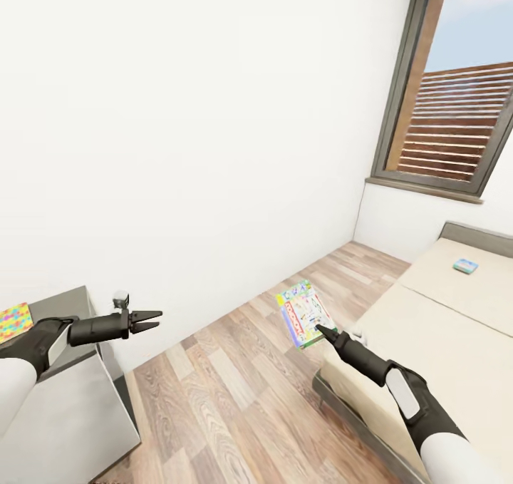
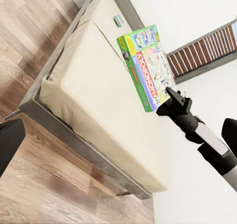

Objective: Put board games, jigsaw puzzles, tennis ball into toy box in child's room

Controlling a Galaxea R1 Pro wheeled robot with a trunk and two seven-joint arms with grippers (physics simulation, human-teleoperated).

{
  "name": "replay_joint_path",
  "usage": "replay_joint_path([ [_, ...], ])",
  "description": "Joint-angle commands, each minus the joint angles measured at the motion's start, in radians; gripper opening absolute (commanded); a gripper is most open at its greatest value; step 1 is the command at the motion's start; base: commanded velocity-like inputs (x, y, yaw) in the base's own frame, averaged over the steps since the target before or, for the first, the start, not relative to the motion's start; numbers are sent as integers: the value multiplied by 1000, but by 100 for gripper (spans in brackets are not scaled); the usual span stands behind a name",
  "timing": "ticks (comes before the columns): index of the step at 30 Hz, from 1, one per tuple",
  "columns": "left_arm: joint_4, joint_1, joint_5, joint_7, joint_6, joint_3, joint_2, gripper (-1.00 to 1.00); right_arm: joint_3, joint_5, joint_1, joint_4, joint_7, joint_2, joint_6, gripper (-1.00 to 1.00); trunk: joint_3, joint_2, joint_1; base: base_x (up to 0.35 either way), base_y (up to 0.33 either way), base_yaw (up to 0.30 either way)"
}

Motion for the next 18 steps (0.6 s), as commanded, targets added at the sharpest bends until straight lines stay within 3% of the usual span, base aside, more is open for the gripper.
replay_joint_path([
  [1,0,-1,-2,-4,10,1,0,100,1,-5,-1,-4,1,0,7,-100,4,7,-4,0,0,180],
  [7,0,-1,-2,-4,11,2,0,100,22,-5,-1,-11,0,0,6,-100,31,49,-27,-69,0,180],
  [11,0,-1,-2,-5,11,1,-1,100,24,-5,-1,-11,-1,0,6,-100,49,77,-42,-190,0,180],
  [18,-20,-1,-1,-12,9,1,-1,100,24,-5,-1,-11,0,-1,6,-100,80,126,-69,-33,0,180],
])
